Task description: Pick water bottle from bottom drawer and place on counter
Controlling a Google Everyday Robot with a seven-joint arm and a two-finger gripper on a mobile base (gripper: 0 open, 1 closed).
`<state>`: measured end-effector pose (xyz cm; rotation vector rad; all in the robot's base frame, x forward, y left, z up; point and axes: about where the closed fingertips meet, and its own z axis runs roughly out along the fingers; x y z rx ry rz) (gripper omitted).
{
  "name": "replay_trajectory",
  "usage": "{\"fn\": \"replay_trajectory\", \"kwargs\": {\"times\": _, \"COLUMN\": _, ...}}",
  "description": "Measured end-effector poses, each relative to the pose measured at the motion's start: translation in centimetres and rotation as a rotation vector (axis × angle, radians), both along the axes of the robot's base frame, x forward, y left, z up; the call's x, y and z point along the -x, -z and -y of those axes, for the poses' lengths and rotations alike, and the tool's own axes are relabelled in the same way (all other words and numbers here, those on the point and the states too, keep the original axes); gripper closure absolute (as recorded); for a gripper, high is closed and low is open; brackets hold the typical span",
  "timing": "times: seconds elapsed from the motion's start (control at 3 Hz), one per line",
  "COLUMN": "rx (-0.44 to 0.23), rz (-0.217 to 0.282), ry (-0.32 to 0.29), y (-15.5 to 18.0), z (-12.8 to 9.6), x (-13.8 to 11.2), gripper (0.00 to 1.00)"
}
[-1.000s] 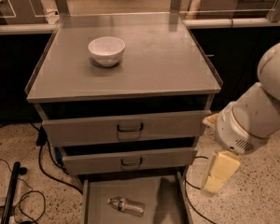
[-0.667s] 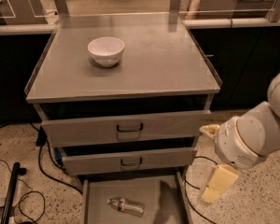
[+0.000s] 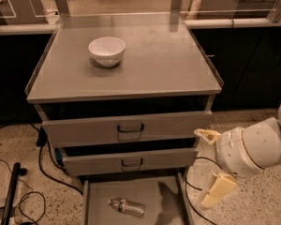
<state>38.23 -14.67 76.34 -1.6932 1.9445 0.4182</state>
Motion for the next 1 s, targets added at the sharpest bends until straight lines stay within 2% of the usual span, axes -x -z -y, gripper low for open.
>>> {"fn": "replay_trajectory", "kwargs": {"times": 0.33, "rx": 0.007, "rz": 0.001, "ry": -0.004, "y": 0.0, "z": 0.0, "x": 0.0, "gripper": 0.0}}
{"fn": "replay_trajectory", "kwargs": {"times": 0.67, "rx": 0.017, "rz": -0.017, "ry": -0.008, "y": 1.3, "z": -1.0, "x": 0.3, "gripper": 0.0}}
{"fn": "replay_trajectory", "kwargs": {"times": 1.0, "rx": -0.015, "rz": -0.087, "ry": -0.01, "y": 6.7, "z": -3.3, "x": 0.6, "gripper": 0.0}}
